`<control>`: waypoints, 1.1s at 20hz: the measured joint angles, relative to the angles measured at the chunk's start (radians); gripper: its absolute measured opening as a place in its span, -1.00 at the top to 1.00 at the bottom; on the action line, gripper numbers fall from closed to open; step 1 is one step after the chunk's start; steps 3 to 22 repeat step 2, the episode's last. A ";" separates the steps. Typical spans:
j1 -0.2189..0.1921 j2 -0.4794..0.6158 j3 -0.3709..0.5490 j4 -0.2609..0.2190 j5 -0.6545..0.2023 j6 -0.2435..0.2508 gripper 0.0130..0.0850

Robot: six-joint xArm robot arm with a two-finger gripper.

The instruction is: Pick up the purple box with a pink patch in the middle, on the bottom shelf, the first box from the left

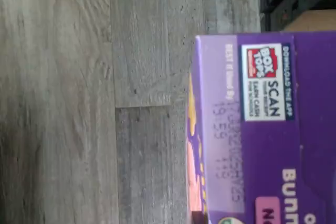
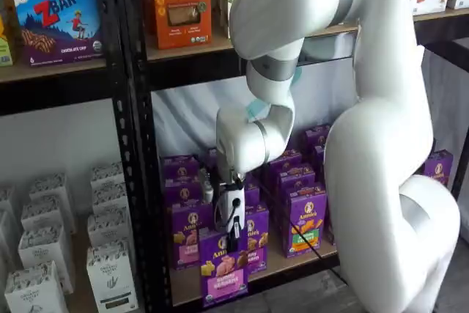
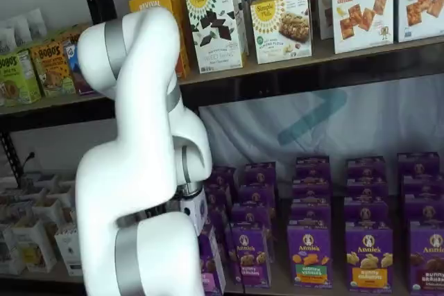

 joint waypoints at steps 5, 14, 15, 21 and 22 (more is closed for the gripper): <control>0.000 -0.006 0.004 0.017 0.009 -0.016 0.56; 0.000 -0.006 0.004 0.017 0.009 -0.016 0.56; 0.000 -0.006 0.004 0.017 0.009 -0.016 0.56; 0.000 -0.006 0.004 0.017 0.009 -0.016 0.56; 0.000 -0.006 0.004 0.017 0.009 -0.016 0.56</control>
